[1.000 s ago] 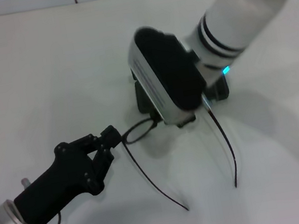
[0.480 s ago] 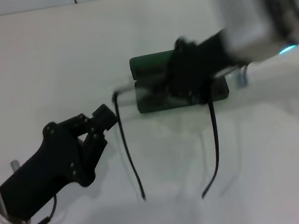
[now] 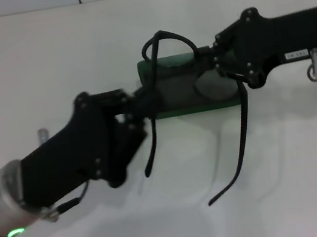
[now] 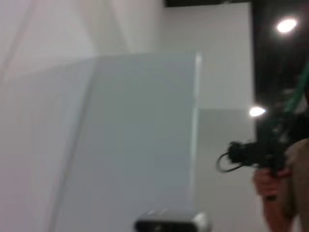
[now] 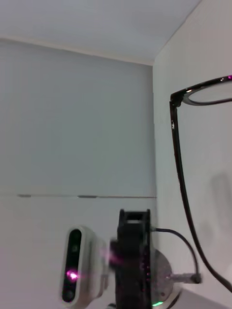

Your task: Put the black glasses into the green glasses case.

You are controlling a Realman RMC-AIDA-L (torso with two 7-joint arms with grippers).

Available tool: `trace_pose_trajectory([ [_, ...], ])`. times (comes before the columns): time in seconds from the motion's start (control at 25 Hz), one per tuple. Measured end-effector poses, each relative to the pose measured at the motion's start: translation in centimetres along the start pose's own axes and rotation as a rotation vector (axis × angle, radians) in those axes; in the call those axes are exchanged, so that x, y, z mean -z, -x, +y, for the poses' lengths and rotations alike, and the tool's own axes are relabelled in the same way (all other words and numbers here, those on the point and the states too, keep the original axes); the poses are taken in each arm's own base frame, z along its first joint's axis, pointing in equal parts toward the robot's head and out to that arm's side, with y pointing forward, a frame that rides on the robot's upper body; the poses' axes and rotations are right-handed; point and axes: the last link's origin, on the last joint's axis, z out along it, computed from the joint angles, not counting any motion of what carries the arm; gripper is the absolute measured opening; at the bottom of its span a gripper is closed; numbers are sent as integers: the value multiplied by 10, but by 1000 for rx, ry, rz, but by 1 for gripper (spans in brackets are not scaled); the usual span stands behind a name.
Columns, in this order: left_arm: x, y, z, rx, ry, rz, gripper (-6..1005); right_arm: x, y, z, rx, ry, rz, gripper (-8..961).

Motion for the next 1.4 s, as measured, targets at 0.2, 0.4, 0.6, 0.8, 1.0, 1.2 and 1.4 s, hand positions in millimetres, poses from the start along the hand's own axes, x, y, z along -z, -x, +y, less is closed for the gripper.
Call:
trace_pose_trajectory([
  [0.2, -27, -3, -5, 43, 106, 34, 41, 2, -11, 6, -72, 31, -95, 50],
  [0.4, -48, -4, 4, 55, 237, 48, 38, 5, -16, 10, -74, 35, -143, 50],
  [0.6, -52, 1, 6, 75, 257, 31, 37, 6, -15, 13, -82, 64, -205, 50],
  [0.8, -52, 6, 3, 86, 219, 7, 36, 6, -13, 18, -66, 105, -234, 50],
  [1.0, -52, 14, -3, 91, 158, -36, 36, 7, -13, 23, -73, 130, -284, 50],
  [1.2, -57, 21, -3, 108, 141, -61, 36, 11, -15, 25, -83, 136, -317, 51],
  [1.4, -57, 24, -3, 113, 131, -67, 35, 12, -16, 27, -88, 140, -323, 51],
])
